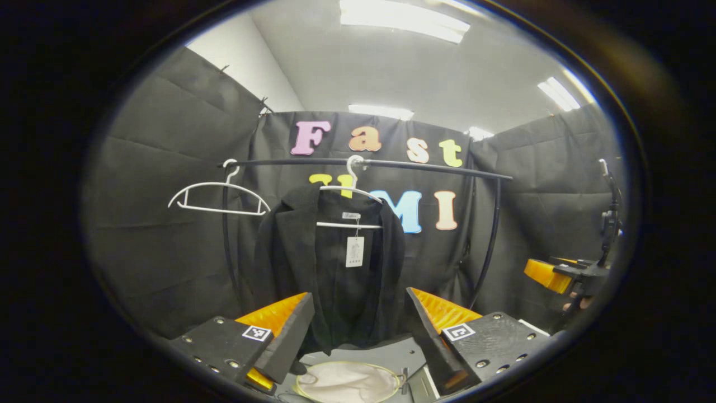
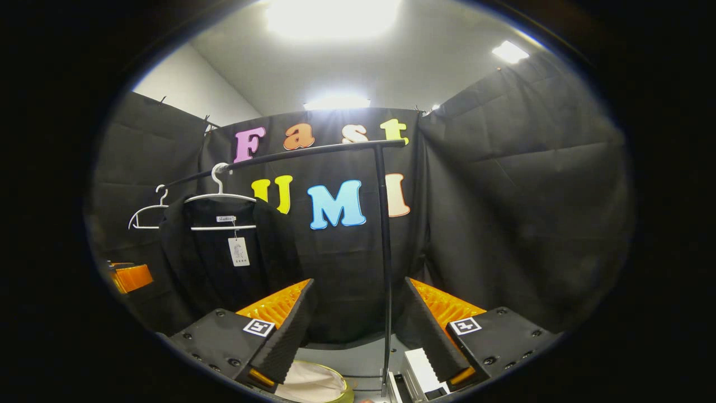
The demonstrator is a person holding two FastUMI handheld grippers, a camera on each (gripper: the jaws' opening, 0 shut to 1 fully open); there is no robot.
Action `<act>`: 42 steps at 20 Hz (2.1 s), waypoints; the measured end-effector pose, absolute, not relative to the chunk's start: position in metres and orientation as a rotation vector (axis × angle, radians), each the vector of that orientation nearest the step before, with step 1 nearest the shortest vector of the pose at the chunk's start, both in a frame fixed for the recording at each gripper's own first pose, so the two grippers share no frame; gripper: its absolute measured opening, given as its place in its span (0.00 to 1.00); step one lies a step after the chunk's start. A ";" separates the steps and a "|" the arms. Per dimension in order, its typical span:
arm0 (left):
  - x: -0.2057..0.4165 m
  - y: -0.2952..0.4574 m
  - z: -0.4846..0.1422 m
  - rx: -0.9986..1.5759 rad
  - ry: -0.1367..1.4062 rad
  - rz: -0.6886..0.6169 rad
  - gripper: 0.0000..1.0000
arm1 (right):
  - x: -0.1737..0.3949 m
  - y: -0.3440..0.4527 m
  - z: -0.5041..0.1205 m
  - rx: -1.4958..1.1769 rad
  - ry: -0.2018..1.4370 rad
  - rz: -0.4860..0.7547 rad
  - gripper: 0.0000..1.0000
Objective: Grasp the clothes on the hanger with both hands and then place them into the laundry hamper below.
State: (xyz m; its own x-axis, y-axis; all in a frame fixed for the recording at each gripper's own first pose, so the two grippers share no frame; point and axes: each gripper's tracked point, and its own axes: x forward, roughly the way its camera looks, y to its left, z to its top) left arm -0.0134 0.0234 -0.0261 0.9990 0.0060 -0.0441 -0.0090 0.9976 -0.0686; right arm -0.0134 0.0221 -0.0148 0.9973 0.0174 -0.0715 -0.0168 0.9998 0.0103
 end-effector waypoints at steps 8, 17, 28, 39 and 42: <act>-0.021 0.029 -0.038 -0.074 0.068 0.048 0.94 | -0.008 0.040 -0.026 0.022 0.117 0.062 0.98; 0.005 0.065 -0.025 0.042 0.067 0.220 0.94 | 0.047 0.099 -0.036 0.024 0.139 0.206 0.98; 0.094 0.120 -0.039 -0.012 0.134 0.422 0.94 | 0.129 0.140 -0.069 0.054 0.198 0.369 0.98; 0.187 0.127 -0.068 -0.016 0.144 0.500 0.94 | 0.183 0.176 -0.086 0.065 0.192 0.550 0.93; 0.202 0.128 -0.069 -0.005 0.124 0.522 0.94 | 0.198 0.182 -0.090 0.065 0.194 0.576 0.98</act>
State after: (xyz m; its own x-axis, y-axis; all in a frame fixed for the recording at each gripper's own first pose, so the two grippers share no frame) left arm 0.2016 0.1283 -0.0691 0.8593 0.4972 -0.1199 -0.4979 0.8668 0.0269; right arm 0.1982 0.1816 -0.0904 0.8209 0.5471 -0.1640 -0.5348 0.8370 0.1156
